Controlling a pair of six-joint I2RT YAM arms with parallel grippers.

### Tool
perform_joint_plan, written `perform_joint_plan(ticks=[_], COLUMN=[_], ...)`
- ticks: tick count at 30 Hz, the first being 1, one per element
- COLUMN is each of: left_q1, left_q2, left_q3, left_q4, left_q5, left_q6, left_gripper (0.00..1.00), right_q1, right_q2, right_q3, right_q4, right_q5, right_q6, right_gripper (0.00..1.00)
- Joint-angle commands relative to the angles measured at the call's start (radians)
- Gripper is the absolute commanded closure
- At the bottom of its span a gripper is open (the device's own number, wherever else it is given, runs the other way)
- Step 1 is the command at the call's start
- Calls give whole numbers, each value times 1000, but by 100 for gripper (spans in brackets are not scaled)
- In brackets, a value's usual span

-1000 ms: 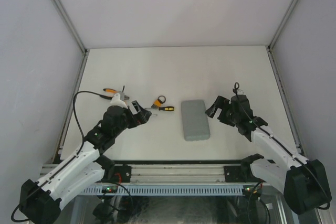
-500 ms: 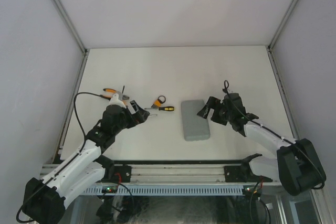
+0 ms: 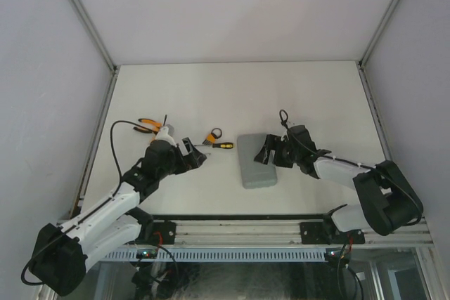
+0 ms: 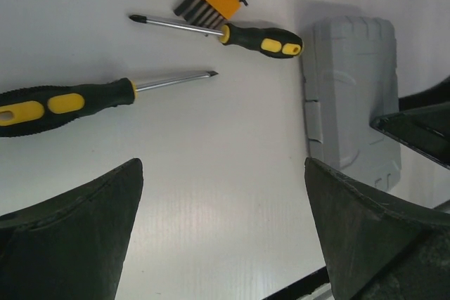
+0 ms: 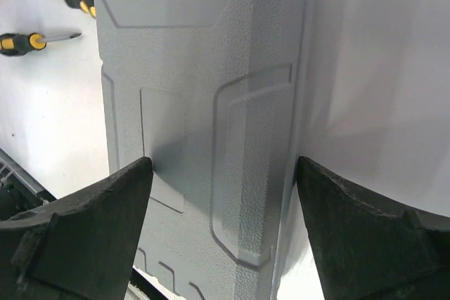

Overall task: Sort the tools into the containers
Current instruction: Open the storage box at the center of the board.

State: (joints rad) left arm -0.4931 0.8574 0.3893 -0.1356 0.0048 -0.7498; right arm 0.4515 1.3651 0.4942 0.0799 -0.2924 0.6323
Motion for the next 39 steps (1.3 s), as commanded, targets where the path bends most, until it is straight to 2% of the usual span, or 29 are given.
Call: perform_joint_plan(ticks=[1,14,21,29,35,39], left_q1=[-47,-63,-89,-129,-170,-201], left_q2=[-2,-5,16,100,183,295], left_q3=[5,-28,-81,-69,-69,-73], left_q4=[80,124,234,314,375,504], left_q5=[-3,-18,-9,19,17,57], left_q6=[-10,-53,-134,-145,-166,-211], left_gripper=[1,2,8,20,21,21], right_q1=[45,166,174,174,181,182], right_q2=[50,62,53,45,48,49], right_q3=[24,24,22,8,6,3], right_q4=[42,-82,-133,-95,-109,-141], right_q5=[-40,84,133,82,87,117], right_q6=[-77,-70,-40,-64,-42,-22], right_gripper=[18,24,29,33,34,36])
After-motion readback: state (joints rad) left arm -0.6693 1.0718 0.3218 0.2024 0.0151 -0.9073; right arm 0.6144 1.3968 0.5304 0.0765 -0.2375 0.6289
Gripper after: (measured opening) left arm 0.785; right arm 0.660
